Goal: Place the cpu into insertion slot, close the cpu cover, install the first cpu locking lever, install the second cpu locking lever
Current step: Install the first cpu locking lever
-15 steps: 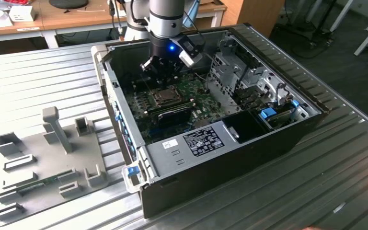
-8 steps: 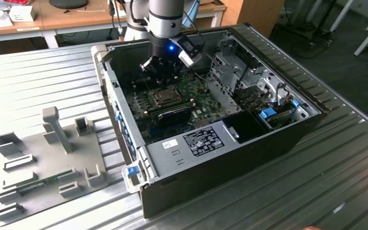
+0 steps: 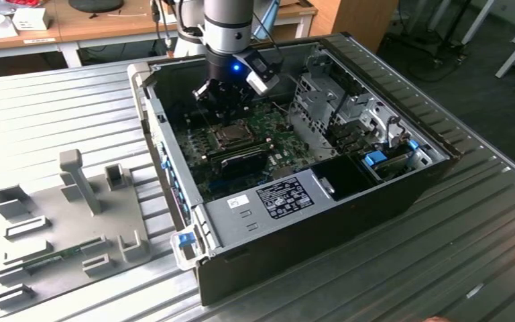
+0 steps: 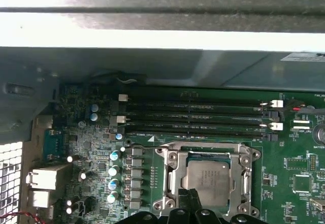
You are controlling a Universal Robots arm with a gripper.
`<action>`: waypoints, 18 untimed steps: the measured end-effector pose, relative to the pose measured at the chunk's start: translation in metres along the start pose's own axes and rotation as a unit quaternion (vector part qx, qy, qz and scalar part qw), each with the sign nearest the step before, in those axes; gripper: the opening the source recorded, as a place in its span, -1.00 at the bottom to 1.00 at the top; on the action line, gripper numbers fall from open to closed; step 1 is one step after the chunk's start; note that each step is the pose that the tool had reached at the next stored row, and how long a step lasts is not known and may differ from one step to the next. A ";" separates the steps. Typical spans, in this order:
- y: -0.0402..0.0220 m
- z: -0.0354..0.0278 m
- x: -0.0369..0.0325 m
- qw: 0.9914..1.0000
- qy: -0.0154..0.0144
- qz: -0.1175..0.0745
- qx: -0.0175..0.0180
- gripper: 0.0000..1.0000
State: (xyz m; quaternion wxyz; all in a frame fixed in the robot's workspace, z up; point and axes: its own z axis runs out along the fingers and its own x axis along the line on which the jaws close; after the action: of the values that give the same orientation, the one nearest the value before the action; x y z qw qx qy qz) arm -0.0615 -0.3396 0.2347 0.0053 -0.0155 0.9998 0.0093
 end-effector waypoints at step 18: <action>0.0006 -0.0002 0.0193 1.000 -0.009 0.000 0.000 -0.79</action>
State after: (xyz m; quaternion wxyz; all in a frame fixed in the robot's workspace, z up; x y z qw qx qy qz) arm -0.0808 -0.3396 0.2347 0.0138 -0.0156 0.9997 0.0092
